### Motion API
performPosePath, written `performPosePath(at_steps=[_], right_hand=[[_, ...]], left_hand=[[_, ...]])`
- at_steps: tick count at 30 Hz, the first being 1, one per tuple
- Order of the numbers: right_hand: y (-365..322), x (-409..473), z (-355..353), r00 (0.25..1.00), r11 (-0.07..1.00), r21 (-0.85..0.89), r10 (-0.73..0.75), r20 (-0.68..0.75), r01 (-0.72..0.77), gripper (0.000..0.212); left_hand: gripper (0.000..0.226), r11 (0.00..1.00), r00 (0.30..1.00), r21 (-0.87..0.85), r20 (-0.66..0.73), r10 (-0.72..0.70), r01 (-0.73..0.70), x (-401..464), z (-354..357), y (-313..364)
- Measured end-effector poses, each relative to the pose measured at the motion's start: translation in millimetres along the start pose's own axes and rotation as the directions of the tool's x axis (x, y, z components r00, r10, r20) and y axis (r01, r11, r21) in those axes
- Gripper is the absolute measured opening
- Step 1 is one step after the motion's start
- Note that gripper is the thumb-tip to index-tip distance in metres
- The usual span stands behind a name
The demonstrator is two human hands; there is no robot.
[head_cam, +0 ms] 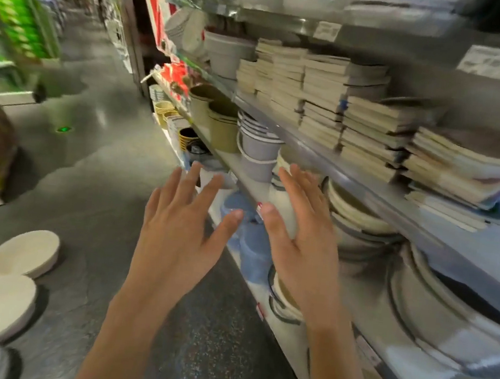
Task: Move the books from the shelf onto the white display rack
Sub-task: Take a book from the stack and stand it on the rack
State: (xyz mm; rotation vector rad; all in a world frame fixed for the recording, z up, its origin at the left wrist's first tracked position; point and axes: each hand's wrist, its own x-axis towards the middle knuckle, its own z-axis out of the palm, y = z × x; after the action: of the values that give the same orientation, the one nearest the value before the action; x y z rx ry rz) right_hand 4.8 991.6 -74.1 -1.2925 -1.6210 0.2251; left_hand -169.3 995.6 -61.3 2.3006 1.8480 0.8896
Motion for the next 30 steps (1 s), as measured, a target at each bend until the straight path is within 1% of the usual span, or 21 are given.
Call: performPosePath(at_steps=[4,8,11,15,19,22,24,27,30], right_hand=[[11.5,63.2,34.8,1.0,1.0,0.028,-0.005,0.024,0.005,0.067],[23.4,109.7,70.8,0.998,1.0,0.013,-0.02,0.053,0.02,0.067],[37.2,140.8,98.8,0.999,1.0,0.009,-0.025,0.048,0.025,0.063],[55.6,183.8,141.7,0.999,1.0,-0.029,0.001,0.032,0.0,0.065],[69.6,235.4,191.6,1.0,0.997,-0.08,-0.006,-0.011,0.005,0.059],[69.9,285.1,227.1,0.999,0.99,-0.132,0.041,-0.022,-0.044,0.065],[69.3,316.4,248.4,0.997,0.988,-0.139,0.061,-0.054,-0.068,0.065],[70.9,351.6,278.8,0.988,0.983,-0.141,0.104,-0.114,-0.12,0.067],[77.4,376.3,303.1,0.984,0.973,-0.179,0.127,-0.128,-0.148,0.07]], left_hand=[[0.078,0.999,0.999,0.011,-0.02,-0.03,0.03,55.6,8.5,-25.7],[0.08,0.998,0.998,-0.022,-0.024,-0.063,0.062,99.7,16.9,-54.5],[0.08,0.996,0.997,-0.057,-0.04,-0.069,0.067,137.6,28.3,-80.3],[0.078,0.995,0.999,-0.096,-0.038,-0.038,0.034,195.6,49.6,-121.8],[0.081,0.99,1.0,-0.141,-0.014,0.001,-0.003,264.6,63.0,-166.6],[0.086,0.985,1.0,-0.172,0.005,0.03,-0.028,322.8,62.7,-197.9],[0.087,0.982,0.998,-0.18,0.005,0.062,-0.06,360.5,61.3,-217.8],[0.086,0.976,0.993,-0.187,0.009,0.118,-0.114,409.9,63.3,-244.6],[0.083,0.966,0.988,-0.215,0.01,0.152,-0.146,447.8,73.8,-263.6]])
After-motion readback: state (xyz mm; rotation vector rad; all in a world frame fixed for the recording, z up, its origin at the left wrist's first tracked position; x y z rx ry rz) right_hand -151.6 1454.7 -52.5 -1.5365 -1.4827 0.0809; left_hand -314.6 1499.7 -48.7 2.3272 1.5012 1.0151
